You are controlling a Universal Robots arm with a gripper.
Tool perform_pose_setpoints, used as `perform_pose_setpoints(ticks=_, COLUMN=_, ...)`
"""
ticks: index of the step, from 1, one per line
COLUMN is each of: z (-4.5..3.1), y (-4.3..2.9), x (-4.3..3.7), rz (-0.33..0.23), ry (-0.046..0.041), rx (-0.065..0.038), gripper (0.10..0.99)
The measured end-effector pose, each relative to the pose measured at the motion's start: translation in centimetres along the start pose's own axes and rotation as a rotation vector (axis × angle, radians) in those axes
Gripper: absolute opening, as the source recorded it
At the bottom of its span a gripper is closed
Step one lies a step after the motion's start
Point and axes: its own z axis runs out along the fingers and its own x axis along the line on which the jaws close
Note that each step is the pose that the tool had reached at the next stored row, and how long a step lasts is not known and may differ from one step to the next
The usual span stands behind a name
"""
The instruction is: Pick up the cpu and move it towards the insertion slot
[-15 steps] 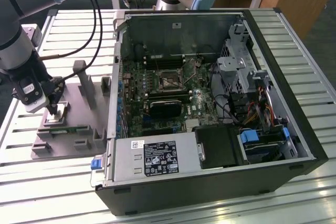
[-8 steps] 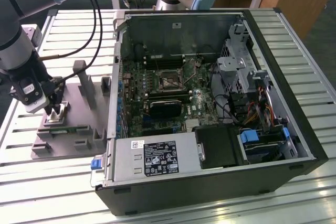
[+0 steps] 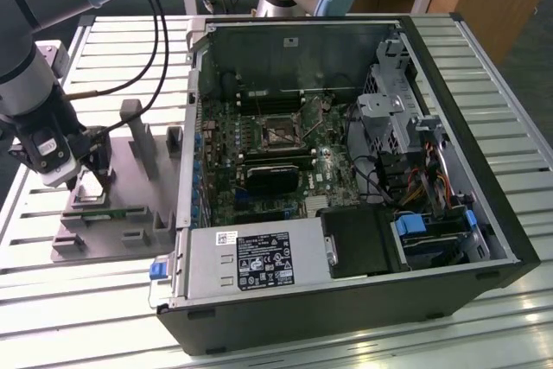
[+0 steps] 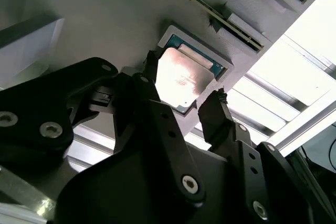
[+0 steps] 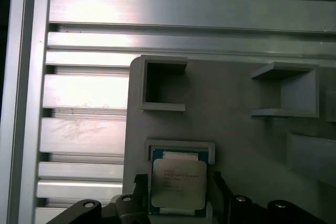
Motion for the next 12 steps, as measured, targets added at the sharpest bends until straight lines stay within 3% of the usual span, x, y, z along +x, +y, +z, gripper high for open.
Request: perform_pose_setpoints(ticks=12, z=0.55, y=-0.04, x=0.01, rz=0.000, ry=0.0003, rx=0.012, gripper=0.588)
